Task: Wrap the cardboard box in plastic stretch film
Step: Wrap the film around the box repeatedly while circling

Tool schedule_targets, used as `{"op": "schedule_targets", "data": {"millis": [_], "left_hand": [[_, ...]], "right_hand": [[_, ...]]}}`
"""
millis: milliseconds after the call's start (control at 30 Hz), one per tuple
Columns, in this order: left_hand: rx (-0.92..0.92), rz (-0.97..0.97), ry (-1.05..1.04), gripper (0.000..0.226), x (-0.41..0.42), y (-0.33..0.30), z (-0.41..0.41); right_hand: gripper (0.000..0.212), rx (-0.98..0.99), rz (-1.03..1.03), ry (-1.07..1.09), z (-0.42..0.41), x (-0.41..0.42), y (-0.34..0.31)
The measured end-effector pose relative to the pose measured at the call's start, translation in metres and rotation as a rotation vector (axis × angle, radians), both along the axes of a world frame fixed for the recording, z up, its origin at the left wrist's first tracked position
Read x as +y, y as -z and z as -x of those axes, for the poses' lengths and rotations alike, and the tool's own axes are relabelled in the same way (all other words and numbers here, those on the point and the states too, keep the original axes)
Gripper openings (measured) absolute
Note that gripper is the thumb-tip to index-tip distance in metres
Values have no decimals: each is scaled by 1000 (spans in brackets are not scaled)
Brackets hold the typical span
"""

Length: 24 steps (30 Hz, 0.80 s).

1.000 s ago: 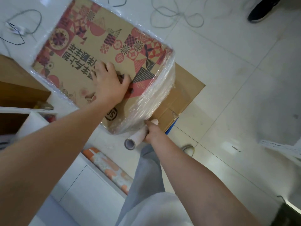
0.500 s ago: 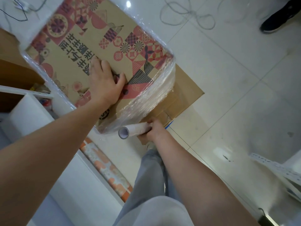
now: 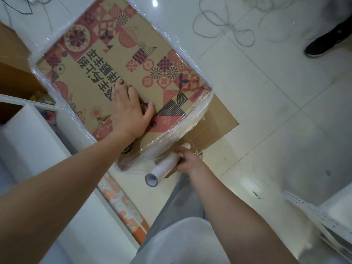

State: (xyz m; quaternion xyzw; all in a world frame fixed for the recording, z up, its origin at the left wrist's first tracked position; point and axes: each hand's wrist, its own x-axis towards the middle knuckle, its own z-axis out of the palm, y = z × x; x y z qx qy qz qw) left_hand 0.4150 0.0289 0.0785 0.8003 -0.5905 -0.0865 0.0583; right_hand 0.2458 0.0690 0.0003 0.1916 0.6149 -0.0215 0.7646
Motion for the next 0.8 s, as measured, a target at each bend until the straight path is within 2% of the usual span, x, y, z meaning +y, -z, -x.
{"op": "schedule_targets", "data": {"millis": [133, 400, 567, 800], "left_hand": [[0, 1, 6, 47, 0, -1, 0], [-4, -8, 3, 50, 1, -2, 0], [9, -1, -14, 51, 2, -1, -1], [60, 16, -38, 47, 3, -2, 1]], "right_hand": [[43, 11, 39, -37, 7, 5, 13], [55, 51, 71, -82, 11, -2, 25], [46, 69, 58, -91, 8, -23, 11], [46, -58, 91, -341, 3, -29, -2]]}}
